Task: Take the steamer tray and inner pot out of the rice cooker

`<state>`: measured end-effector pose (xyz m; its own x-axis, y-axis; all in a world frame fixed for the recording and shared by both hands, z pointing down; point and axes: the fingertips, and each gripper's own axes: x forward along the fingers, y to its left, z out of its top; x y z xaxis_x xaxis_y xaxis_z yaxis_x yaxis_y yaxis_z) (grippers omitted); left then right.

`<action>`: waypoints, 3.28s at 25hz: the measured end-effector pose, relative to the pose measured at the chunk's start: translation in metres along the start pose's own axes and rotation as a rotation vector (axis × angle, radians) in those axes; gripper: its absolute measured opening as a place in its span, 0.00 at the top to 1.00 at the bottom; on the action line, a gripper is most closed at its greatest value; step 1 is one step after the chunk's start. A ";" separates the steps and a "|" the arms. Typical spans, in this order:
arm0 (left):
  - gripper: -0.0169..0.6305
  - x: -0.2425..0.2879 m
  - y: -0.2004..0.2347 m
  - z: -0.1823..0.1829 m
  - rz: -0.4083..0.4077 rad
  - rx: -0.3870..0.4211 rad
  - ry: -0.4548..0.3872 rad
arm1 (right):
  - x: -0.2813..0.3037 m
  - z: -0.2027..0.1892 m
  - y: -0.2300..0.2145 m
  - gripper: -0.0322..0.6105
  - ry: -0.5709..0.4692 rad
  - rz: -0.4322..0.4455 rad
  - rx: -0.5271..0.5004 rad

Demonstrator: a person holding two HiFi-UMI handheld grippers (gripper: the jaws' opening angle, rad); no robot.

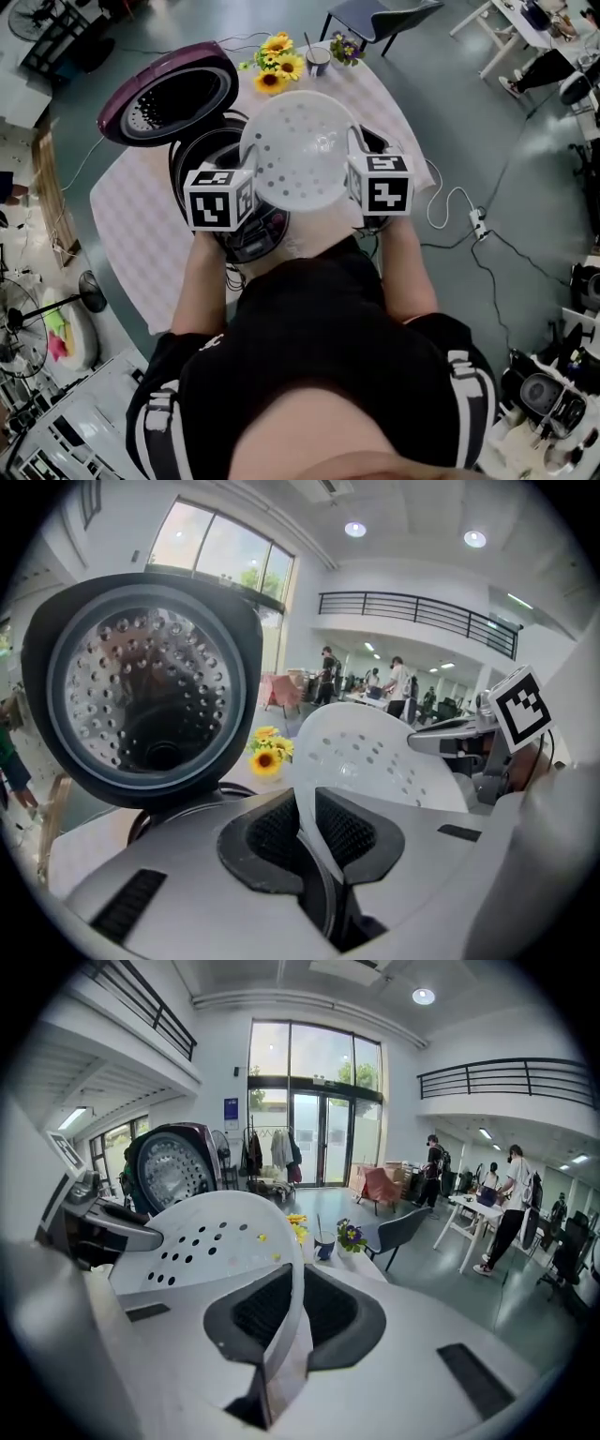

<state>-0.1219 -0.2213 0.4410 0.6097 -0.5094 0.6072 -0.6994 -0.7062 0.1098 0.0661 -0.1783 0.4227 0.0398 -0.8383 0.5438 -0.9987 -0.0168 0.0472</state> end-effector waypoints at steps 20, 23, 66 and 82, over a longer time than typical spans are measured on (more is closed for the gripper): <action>0.90 0.102 -0.058 0.048 0.148 -0.143 0.001 | 0.076 0.014 -0.124 0.89 0.030 0.188 -0.044; 0.90 0.121 -0.060 0.054 0.168 -0.164 -0.004 | 0.093 0.015 -0.138 0.89 0.036 0.206 -0.048; 0.92 0.358 0.007 -0.054 0.164 -0.580 0.143 | 0.330 -0.113 -0.194 0.89 0.337 0.336 0.106; 0.92 0.349 0.008 -0.055 0.181 -0.651 0.121 | 0.333 -0.123 -0.206 0.87 0.310 0.291 0.245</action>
<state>0.0646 -0.3778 0.6974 0.4427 -0.5059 0.7403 -0.8911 -0.1564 0.4260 0.2890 -0.3868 0.6970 -0.2725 -0.6258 0.7309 -0.9460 0.0356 -0.3222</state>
